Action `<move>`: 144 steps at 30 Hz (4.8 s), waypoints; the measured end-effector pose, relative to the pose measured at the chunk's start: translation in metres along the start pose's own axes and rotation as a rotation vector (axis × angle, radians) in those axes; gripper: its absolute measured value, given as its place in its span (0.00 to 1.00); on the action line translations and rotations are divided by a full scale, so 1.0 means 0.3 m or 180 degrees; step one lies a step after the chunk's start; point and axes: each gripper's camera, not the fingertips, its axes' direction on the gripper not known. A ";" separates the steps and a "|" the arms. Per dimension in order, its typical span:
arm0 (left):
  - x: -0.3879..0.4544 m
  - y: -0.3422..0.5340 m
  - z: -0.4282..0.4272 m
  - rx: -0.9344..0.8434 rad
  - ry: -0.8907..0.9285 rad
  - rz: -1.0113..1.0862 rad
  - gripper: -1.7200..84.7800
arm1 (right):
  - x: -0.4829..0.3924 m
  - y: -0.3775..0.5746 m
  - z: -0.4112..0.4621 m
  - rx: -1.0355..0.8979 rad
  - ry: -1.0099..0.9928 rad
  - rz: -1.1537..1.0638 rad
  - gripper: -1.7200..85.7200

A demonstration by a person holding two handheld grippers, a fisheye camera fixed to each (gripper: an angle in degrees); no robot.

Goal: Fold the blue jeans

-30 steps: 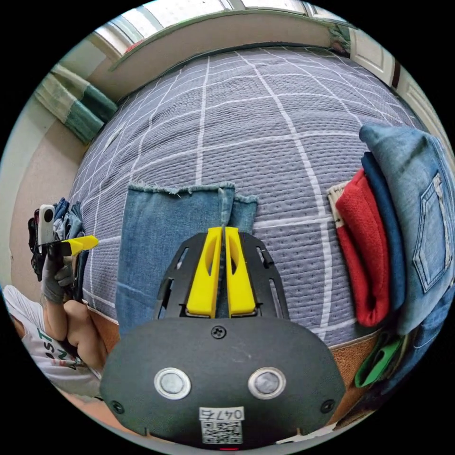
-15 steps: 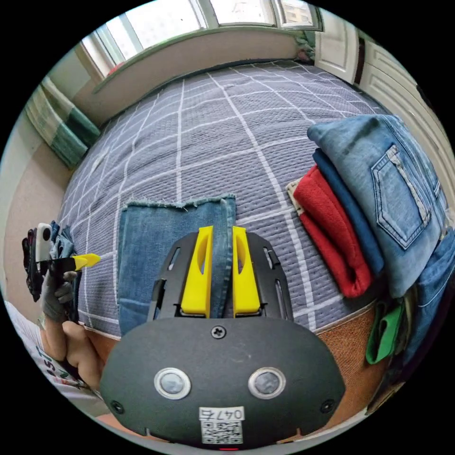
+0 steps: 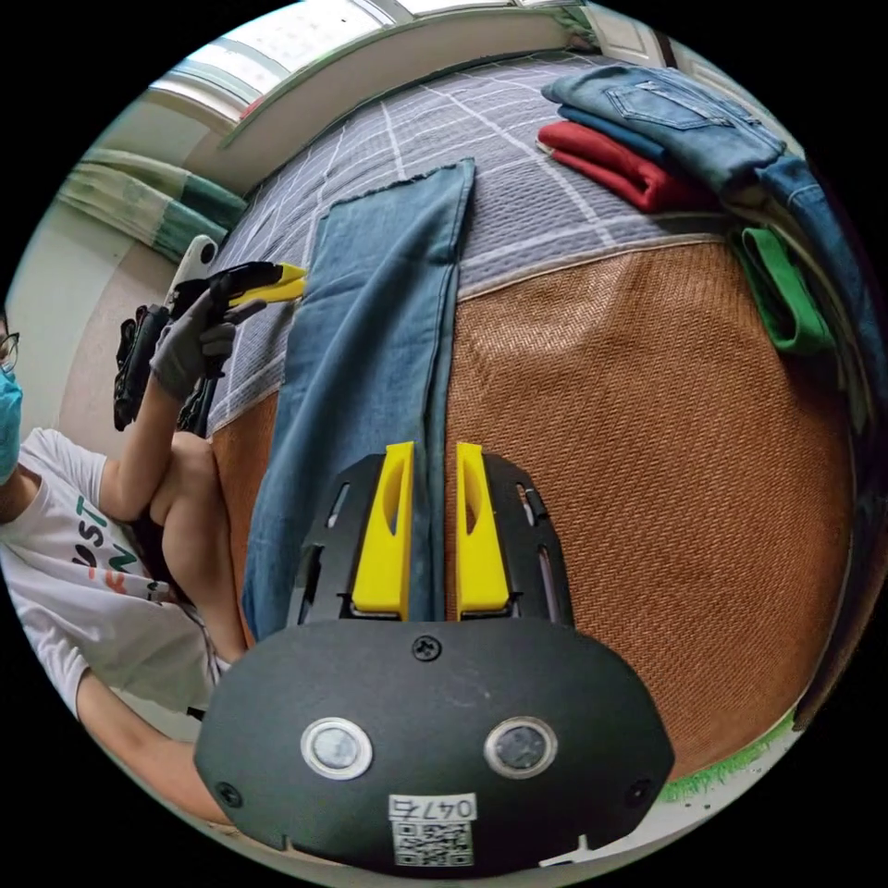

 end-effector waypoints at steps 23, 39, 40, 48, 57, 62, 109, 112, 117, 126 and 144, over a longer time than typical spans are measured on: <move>0.014 0.050 0.090 0.0084 -0.0615 0.0172 0.01 | -0.023 0.263 0.202 0.0254 0.0206 -0.0037 0.01; -0.344 0.071 0.009 0.0467 -0.0175 -0.0174 0.16 | -0.040 0.779 0.194 0.0623 0.0146 0.0600 0.06; -0.383 0.072 0.019 0.0453 -0.0109 -0.0229 0.17 | -0.040 0.835 0.225 0.0561 0.0055 0.0665 0.05; -0.692 0.092 -0.025 0.0736 0.0525 -0.0604 0.15 | -0.141 1.032 0.346 0.0777 0.0494 0.1531 0.02; -0.893 0.060 -0.187 0.1050 0.0422 -0.0587 0.16 | -0.704 1.336 0.491 0.1330 0.0508 0.1103 0.03; -1.101 -0.135 -0.209 0.0928 0.0825 -0.0784 0.14 | -0.908 1.517 0.613 0.1501 0.0263 0.1089 0.02; -0.739 -0.862 -1.885 0.0632 -0.0757 0.0653 0.01 | -0.549 0.339 0.854 0.1463 -0.0367 0.1090 0.01; -0.709 -0.882 -1.954 0.0605 -0.0658 0.0544 0.01 | -0.584 0.302 0.871 0.1526 -0.0440 0.0950 0.01; -0.405 -0.876 -2.104 0.0631 -0.0543 0.0890 0.01 | -0.550 0.204 1.015 0.1096 -0.0635 0.1152 0.01; 0.573 -0.580 -2.294 0.0358 -0.0395 0.2521 0.01 | -0.859 0.270 1.169 0.0991 -0.0813 0.0588 0.01; 1.740 0.565 -1.375 -0.2057 -0.3221 0.4703 0.01 | -0.614 1.428 0.928 0.2543 -0.0702 0.2666 0.04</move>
